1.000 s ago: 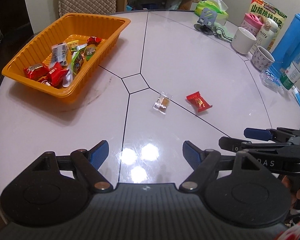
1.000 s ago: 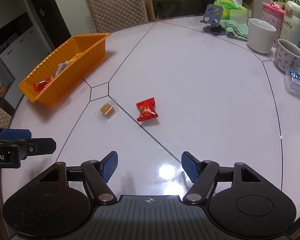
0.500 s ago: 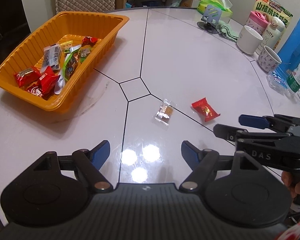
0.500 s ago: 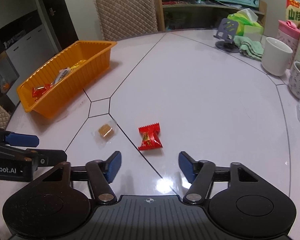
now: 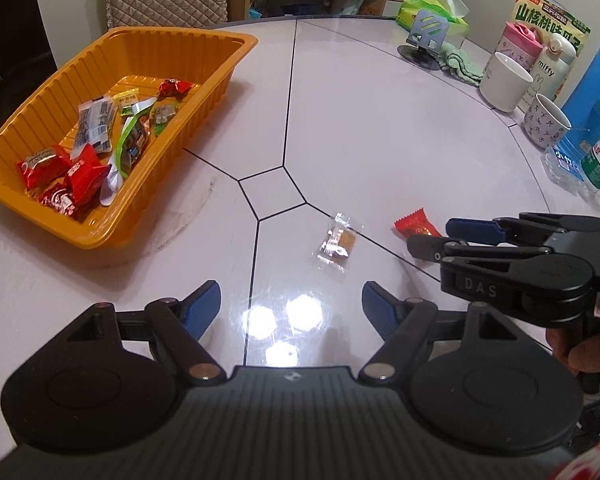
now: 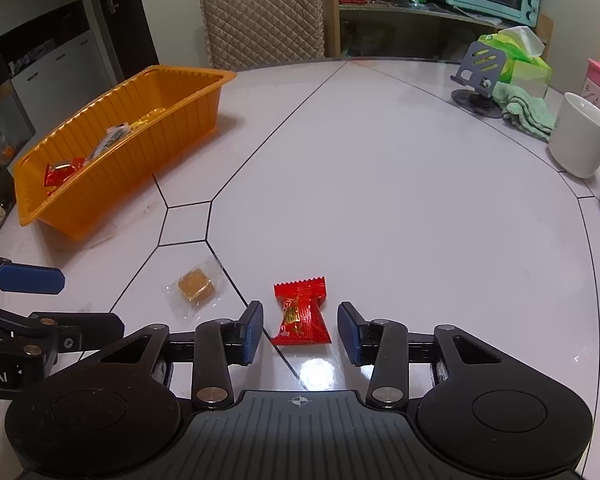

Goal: Organize snacks
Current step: 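Lower the right tool onto the red candy and close on it, then grasp the clear-wrapped brown candy with the left tool while the right holds the red candy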

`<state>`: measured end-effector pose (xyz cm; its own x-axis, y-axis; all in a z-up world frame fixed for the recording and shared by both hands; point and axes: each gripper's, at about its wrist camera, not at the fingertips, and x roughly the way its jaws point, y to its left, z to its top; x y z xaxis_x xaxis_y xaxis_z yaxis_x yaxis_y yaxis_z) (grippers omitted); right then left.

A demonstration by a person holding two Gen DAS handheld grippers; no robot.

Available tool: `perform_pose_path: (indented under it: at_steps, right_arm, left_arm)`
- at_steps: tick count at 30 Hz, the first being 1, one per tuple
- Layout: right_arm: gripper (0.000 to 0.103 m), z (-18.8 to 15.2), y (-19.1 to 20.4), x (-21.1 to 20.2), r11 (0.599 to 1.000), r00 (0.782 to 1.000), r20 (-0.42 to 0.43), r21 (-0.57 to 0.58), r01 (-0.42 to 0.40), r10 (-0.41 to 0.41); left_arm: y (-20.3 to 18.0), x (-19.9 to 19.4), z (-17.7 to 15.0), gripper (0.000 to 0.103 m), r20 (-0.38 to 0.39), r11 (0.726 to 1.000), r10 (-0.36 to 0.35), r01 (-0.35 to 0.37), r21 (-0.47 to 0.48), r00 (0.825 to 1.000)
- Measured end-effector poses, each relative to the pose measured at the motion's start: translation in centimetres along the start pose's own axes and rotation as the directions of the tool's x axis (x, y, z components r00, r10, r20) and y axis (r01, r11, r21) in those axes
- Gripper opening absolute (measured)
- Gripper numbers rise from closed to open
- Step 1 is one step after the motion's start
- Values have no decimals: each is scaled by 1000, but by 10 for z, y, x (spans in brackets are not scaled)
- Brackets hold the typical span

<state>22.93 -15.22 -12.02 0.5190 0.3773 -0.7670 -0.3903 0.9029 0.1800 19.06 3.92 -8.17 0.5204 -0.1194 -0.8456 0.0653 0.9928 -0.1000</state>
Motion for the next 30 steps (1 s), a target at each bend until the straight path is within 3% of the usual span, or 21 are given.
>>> perform_pose_path:
  at_steps: [10,19,30]
  right_arm:
    - [27,-1,3,11,1000,999,-26,-21,19,-20]
    - [25,0,-8,3,1000,1000,-18,25,19,-18]
    - [25,-7,-20,-6,996,999,-24,87,36,-34]
  left_arm:
    - [-1,11,8,71,11,999,-4,3,35,1000]
    - [-9,25,13,69,28,994,-40,37,107,999]
    - [-22,49,20,49,13,976,-69,65,206,998]
